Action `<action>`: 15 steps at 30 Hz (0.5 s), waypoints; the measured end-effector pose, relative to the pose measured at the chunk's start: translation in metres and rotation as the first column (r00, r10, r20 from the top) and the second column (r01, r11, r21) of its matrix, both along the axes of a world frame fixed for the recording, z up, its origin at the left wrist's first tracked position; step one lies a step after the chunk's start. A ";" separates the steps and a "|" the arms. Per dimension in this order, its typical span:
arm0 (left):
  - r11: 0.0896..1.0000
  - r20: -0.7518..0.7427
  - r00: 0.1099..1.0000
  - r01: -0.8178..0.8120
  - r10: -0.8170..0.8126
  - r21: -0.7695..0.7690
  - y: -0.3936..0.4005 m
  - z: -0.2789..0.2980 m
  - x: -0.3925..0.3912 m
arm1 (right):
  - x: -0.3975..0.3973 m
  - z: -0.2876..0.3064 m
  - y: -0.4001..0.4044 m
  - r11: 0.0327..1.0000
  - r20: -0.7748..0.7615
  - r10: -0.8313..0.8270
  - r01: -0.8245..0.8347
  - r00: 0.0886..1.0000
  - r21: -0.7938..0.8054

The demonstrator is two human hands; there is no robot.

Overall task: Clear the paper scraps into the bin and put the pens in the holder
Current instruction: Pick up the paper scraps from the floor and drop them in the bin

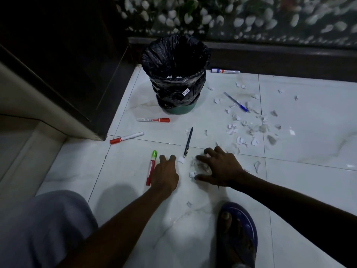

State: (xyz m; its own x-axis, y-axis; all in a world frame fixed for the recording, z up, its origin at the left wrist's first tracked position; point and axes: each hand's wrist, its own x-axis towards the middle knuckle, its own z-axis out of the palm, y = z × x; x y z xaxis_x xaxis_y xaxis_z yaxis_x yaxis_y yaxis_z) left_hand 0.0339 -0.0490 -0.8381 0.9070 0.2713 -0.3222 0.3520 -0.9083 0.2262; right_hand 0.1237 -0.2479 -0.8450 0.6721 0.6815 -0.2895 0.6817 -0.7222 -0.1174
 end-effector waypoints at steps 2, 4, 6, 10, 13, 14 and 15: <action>0.998 0.005 0.998 -0.068 0.068 -0.007 -0.005 -0.005 -0.005 | -0.006 -0.001 0.004 1.000 -0.054 -0.025 0.025 0.998 -0.007; 0.994 0.036 0.993 -0.109 0.110 -0.026 -0.008 -0.006 -0.006 | -0.011 -0.004 0.008 0.993 -0.117 -0.075 0.085 0.990 0.077; 0.987 0.054 0.989 -0.136 0.141 -0.084 -0.010 -0.008 -0.008 | -0.012 -0.005 0.012 0.977 -0.167 -0.095 0.123 0.981 0.171; 0.983 0.064 0.995 -0.068 0.080 -0.171 -0.008 -0.014 -0.021 | -0.010 -0.005 0.015 0.971 -0.199 -0.078 0.119 0.977 0.206; 0.978 0.166 0.983 -0.051 0.085 -0.201 -0.004 -0.018 -0.027 | -0.006 0.002 0.017 0.954 -0.234 -0.100 0.160 0.967 0.254; 0.978 0.186 0.979 -0.052 0.090 -0.200 -0.003 -0.018 -0.028 | -0.006 0.004 0.020 0.952 -0.257 -0.090 0.159 0.962 0.263; 0.978 0.201 0.975 -0.049 0.091 -0.204 -0.002 -0.016 -0.026 | -0.006 0.005 0.024 0.953 -0.282 -0.073 0.150 0.957 0.262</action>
